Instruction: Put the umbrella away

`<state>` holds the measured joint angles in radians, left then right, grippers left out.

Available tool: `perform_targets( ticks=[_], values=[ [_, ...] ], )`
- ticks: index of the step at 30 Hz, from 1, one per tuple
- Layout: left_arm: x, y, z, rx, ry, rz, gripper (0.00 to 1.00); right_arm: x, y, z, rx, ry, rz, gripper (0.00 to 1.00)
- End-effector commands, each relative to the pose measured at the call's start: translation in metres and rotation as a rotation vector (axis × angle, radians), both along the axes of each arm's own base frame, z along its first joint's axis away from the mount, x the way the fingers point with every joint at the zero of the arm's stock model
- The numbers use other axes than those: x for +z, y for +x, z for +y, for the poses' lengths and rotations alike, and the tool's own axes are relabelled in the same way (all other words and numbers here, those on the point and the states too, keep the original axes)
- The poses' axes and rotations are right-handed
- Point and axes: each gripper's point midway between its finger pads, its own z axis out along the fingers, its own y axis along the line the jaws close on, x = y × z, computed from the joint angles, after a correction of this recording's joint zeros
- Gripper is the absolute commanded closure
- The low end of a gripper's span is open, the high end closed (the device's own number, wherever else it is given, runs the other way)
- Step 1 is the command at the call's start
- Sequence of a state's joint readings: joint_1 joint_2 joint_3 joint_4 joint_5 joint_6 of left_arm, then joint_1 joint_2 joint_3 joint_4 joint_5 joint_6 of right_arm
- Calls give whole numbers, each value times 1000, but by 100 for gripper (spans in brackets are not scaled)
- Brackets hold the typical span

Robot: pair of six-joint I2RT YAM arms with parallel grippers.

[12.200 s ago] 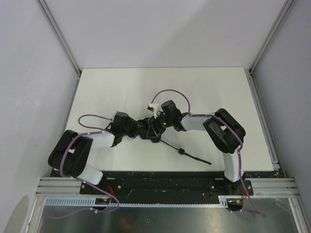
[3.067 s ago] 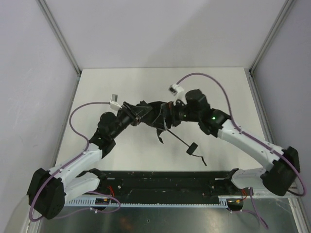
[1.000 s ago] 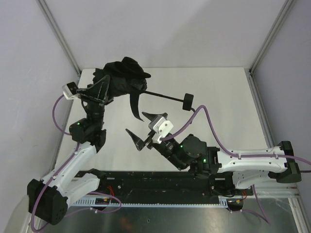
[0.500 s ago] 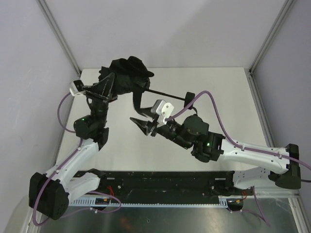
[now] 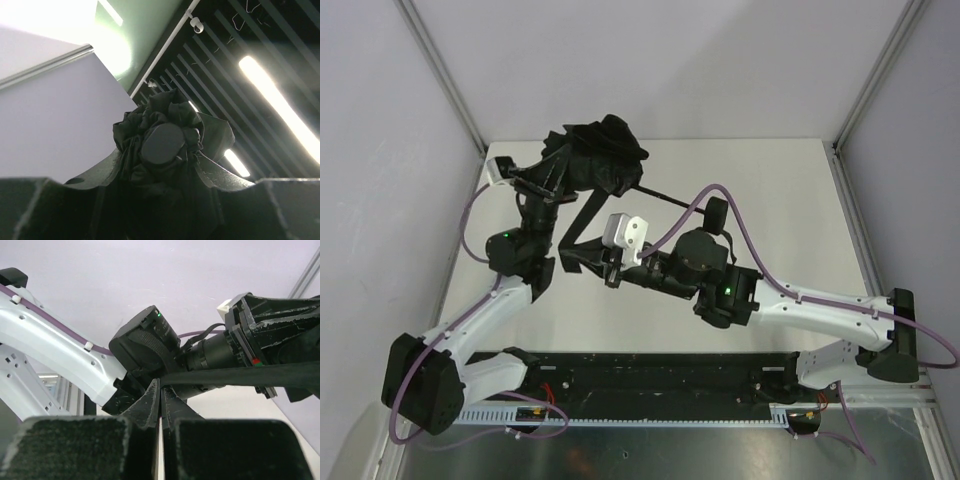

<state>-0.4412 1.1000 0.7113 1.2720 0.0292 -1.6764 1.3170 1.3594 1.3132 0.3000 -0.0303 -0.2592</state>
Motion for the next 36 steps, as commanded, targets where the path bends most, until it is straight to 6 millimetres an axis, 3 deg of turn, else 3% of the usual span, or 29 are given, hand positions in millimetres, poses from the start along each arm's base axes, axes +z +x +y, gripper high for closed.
perform_targets(
  ticks=[1,6,12,15,19,20,22,25,28,31,36],
  values=[
    [43,-31,10,-91,-128,-103,100,-4,8,2,-10,-26,33,100],
    [55,-57,13,-130,-142,-135,100,-51,51,-9,-166,-82,60,100],
    [45,-76,14,-165,-132,-28,100,-92,86,-24,-353,-110,12,100],
    [42,-80,12,-198,-124,-6,100,-94,96,-30,-419,-115,-16,100],
    [40,-79,11,-195,-114,-2,100,-83,88,-37,-423,-95,-7,100],
    [39,-78,11,-183,-107,-4,100,-81,84,-38,-421,-91,1,97],
    [39,-75,8,-158,-90,-11,100,-80,72,-37,-400,-87,28,82],
    [38,-66,4,-122,-69,-11,100,-91,48,-33,-353,-135,63,64],
    [40,-60,5,-104,-80,-18,100,-121,25,-33,-339,-251,76,46],
    [50,-59,7,-72,-79,-49,100,-155,17,-42,-385,-345,97,27],
    [61,-54,12,3,-57,-92,100,-183,9,-71,-440,-408,163,7]
  ],
)
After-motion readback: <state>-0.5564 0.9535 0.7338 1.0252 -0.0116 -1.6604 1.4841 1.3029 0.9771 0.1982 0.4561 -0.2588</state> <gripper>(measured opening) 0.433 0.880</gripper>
